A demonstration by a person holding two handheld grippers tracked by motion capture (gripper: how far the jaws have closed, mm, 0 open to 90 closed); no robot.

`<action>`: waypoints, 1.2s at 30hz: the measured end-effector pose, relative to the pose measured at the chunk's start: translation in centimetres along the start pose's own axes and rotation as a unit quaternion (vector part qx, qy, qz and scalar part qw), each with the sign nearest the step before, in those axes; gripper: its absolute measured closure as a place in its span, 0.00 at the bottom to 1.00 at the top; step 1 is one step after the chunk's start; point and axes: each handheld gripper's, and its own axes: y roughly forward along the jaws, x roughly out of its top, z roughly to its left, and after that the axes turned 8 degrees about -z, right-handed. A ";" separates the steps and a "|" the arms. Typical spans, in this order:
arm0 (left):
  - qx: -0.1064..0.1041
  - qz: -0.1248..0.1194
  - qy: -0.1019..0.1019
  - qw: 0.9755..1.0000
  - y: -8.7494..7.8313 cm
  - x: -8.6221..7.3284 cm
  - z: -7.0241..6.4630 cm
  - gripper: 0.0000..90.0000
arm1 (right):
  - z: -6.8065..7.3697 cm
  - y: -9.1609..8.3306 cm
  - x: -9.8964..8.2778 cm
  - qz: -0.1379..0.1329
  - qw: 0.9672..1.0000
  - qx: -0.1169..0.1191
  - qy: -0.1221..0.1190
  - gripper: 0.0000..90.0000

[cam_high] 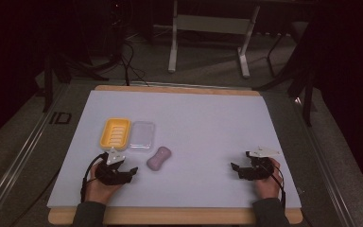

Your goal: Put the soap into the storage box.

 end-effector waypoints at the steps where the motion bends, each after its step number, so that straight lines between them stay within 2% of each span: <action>1: -0.002 0.002 0.003 1.000 0.0 0.2 0.0 0.38 | 0.0 -0.1 0.0 -0.006 1.000 -0.002 0.001 0.19; 3: -0.007 0.006 0.007 1.000 -0.2 0.7 0.0 0.38 | 0.1 -0.4 -0.1 -0.020 1.000 -0.005 -0.002 0.19; 9: -0.013 0.011 0.008 1.000 -0.4 1.6 0.2 0.40 | 0.3 -0.5 -0.2 -0.024 1.000 -0.010 -0.014 0.19; 11: -0.023 0.012 0.005 1.000 -0.6 2.3 0.4 0.40 | 0.4 -0.5 -0.2 -0.025 0.999 -0.010 -0.019 0.19; 20: -0.041 0.025 0.014 0.999 -0.2 4.0 0.4 0.43 | 0.4 -0.6 -0.2 -0.030 0.999 -0.014 -0.018 0.19; 23: -0.043 0.032 0.025 0.998 0.0 4.5 0.1 0.44 | 0.4 -0.6 -0.2 -0.030 0.999 -0.015 -0.017 0.19; 36: -0.051 0.048 0.038 0.997 0.6 6.3 -0.1 0.44 | 0.4 -0.7 -0.2 -0.036 0.999 -0.017 -0.016 0.19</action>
